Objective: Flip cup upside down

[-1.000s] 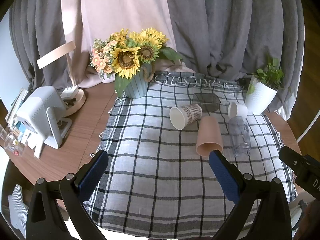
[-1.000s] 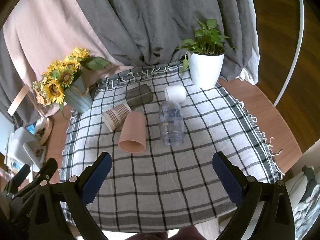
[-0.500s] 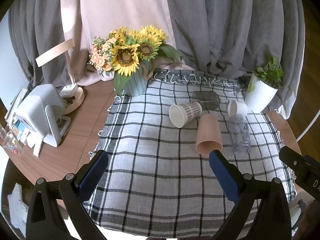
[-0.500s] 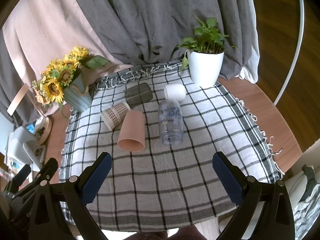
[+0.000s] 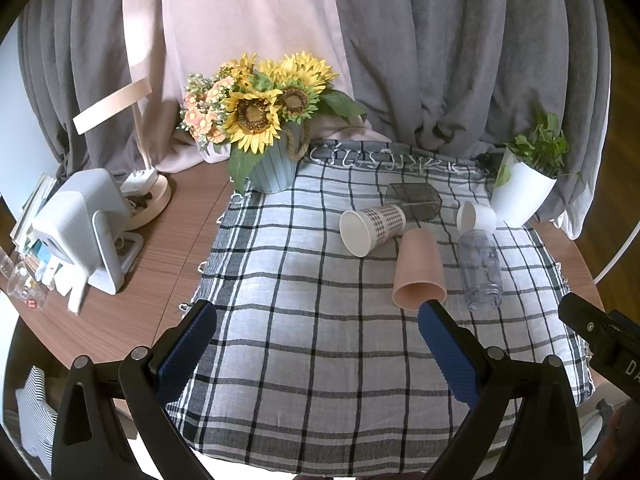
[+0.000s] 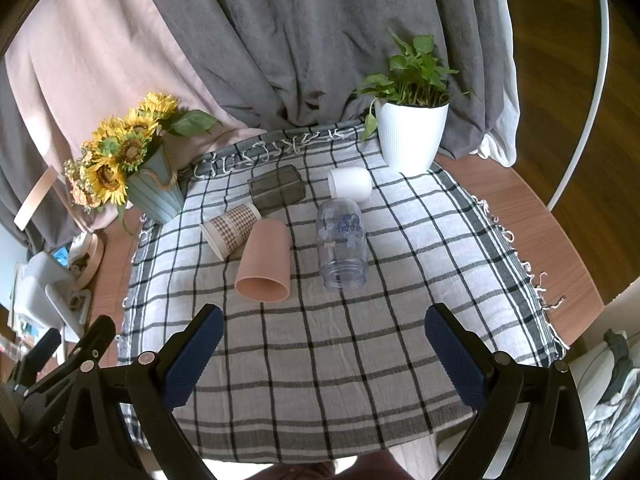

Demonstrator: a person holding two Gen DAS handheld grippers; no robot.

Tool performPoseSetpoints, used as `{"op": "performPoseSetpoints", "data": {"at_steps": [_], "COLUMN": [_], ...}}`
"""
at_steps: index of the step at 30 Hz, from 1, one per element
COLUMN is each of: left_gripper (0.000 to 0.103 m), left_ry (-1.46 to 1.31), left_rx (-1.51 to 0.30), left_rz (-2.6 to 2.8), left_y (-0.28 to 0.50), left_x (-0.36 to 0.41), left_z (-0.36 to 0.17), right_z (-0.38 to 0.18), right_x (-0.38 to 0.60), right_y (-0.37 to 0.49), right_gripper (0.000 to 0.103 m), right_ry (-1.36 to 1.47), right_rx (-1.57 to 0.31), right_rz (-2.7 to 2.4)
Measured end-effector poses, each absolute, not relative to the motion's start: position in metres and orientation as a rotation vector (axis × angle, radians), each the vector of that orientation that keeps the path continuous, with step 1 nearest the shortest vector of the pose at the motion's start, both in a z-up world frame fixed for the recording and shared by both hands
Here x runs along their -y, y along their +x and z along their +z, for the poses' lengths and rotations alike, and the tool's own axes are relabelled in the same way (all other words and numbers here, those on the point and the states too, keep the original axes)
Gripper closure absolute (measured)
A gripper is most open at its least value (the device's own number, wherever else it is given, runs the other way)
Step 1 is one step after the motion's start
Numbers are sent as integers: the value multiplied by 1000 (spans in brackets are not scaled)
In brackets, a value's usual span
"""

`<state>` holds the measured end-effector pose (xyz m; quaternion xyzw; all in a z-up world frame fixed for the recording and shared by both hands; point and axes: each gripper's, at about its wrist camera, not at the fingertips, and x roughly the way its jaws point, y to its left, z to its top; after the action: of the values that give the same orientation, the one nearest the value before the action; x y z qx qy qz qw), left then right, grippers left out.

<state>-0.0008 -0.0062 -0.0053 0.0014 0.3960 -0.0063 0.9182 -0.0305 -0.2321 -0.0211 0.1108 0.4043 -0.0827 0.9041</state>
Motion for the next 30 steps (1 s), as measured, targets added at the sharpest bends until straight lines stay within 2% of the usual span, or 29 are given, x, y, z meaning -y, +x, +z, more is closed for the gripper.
{"op": "performPoseSetpoints", "data": {"at_steps": [30], "left_gripper": [0], "left_ry": [0], "left_rx": [-822], "left_rz": [-13], "left_y": [-1], "left_x": [5], "left_z": [-10], "right_z": [-23], "right_x": [233], "right_y": [-29], "right_gripper": [2], "right_ry": [228], "right_rx": [-842], "right_rz": [-171]}}
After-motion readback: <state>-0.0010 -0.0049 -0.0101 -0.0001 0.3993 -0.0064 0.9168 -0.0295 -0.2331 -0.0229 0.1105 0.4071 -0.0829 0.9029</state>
